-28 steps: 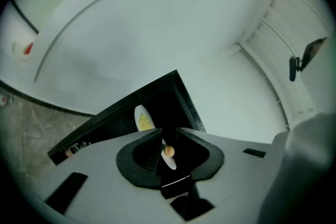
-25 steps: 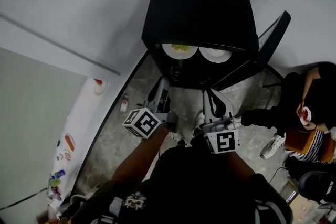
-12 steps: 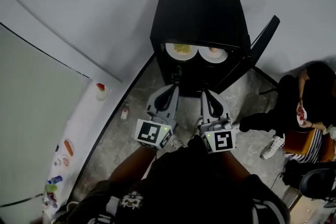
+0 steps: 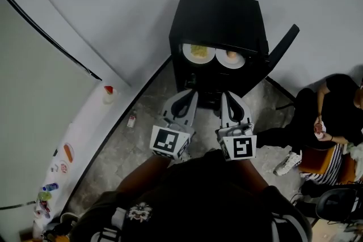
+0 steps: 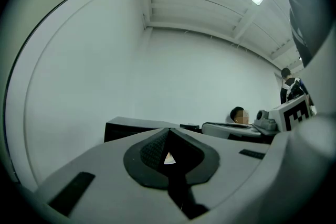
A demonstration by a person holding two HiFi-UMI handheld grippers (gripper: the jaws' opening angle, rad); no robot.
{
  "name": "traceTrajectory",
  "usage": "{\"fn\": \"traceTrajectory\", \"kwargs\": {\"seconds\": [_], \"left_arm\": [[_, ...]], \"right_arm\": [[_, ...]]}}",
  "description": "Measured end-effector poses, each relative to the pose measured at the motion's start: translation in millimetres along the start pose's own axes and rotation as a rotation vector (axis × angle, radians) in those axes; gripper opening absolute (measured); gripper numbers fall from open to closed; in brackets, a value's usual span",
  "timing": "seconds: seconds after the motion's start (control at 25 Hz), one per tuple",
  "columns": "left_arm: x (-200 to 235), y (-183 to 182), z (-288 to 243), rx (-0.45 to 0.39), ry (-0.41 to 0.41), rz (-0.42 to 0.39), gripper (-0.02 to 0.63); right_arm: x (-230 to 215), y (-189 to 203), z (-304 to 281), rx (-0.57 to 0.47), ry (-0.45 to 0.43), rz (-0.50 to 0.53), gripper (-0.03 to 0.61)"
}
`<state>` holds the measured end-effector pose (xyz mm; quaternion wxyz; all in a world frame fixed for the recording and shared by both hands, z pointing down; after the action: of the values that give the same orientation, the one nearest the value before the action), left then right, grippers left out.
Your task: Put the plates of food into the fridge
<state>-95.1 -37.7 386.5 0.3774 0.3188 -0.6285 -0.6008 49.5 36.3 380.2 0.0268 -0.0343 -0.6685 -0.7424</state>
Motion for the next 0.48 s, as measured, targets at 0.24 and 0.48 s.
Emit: {"fn": "traceTrajectory", "kwargs": {"seconds": [0.24,0.48], "left_arm": [[-13.2,-10.6,1.7,-0.036,-0.003,-0.028,0.021],[-23.9,-10.3,0.6,-0.033,-0.075,-0.002,0.021]], "right_arm": [[-5.4,-12.6,2.4,-0.042,-0.045,0.007,0.023],[-13.4,-15.2,15.1,-0.039,-0.086,0.01,0.023]]}}
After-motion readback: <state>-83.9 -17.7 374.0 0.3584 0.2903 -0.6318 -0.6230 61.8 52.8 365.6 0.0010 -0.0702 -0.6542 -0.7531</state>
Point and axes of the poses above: the fingertips, and each gripper's own axes: z backward along the fingers, x to its left, y out of its underside, the point moved 8 cm from there along z, backward along the fingers, and after that the axes turned 3 degrees about x, right-handed, at the moved point
